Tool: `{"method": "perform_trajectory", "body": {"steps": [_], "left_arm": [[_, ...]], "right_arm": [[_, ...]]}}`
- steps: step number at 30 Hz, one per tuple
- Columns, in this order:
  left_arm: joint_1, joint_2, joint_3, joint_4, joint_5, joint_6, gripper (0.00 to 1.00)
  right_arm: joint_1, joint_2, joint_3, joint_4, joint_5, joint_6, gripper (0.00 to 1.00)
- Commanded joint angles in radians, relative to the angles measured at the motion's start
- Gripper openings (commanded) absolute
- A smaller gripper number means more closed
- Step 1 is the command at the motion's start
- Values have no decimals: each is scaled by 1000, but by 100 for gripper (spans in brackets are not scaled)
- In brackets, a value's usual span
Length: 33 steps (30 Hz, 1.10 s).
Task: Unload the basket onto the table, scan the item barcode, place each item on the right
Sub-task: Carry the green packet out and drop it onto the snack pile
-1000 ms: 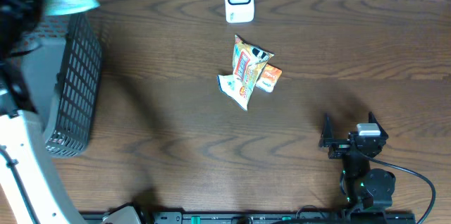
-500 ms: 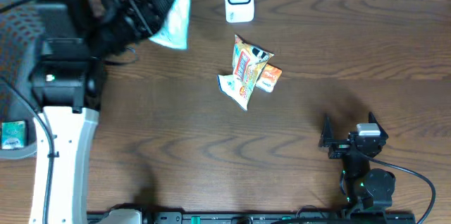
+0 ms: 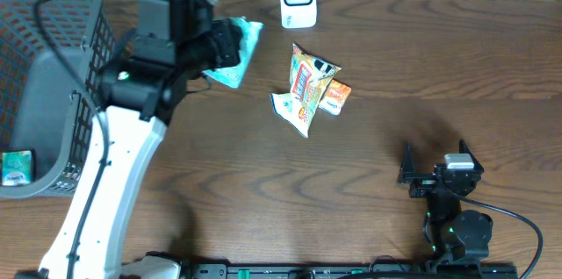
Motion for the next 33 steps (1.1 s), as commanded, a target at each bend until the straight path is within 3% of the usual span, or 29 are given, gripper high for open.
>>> {"method": "perform_trajectory", "body": {"steps": [1, 15, 25, 33], "left_arm": [[-45, 53, 6, 0, -17, 16, 7], [-195, 125, 3, -50, -9, 16, 7], [-207, 139, 3, -39, -48, 15, 7], [-211, 261, 3, -48, -32, -87, 7]], "right_arm": [[9, -5, -1, -3, -2, -8, 99], [9, -5, -2, -3, -2, -8, 99], [9, -5, -1, -3, -2, -8, 99], [9, -5, -1, -3, -2, -8, 99]]}}
